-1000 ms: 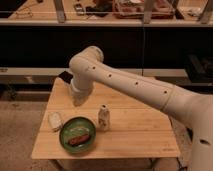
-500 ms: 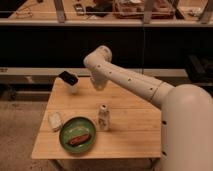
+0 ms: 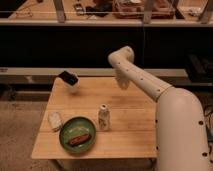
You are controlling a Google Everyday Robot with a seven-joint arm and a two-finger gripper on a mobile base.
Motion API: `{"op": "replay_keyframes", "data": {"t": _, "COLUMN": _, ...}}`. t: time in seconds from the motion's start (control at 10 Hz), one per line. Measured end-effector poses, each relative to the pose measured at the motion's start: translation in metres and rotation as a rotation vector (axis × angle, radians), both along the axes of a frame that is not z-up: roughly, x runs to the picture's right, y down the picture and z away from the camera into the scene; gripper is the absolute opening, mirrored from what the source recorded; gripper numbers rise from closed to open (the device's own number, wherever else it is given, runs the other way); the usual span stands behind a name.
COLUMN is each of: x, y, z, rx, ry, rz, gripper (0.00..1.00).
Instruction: Move the arm in a circular motion
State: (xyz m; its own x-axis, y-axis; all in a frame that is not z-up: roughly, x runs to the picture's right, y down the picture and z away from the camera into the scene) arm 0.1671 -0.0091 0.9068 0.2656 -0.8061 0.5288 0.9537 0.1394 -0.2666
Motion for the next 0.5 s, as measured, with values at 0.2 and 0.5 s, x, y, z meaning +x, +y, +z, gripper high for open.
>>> {"op": "replay_keyframes", "data": {"t": 0.2, "x": 0.048, "y": 0.007, "z": -0.004, "rx": -0.038, "ry": 0.027, "rz": 0.051, "gripper": 0.03}}
{"op": "replay_keyframes", "data": {"t": 0.5, "x": 0.069, "y": 0.013, "z": -0.012, "rx": -0.068, "ry": 0.005, "rz": 0.081, "gripper": 0.06}}
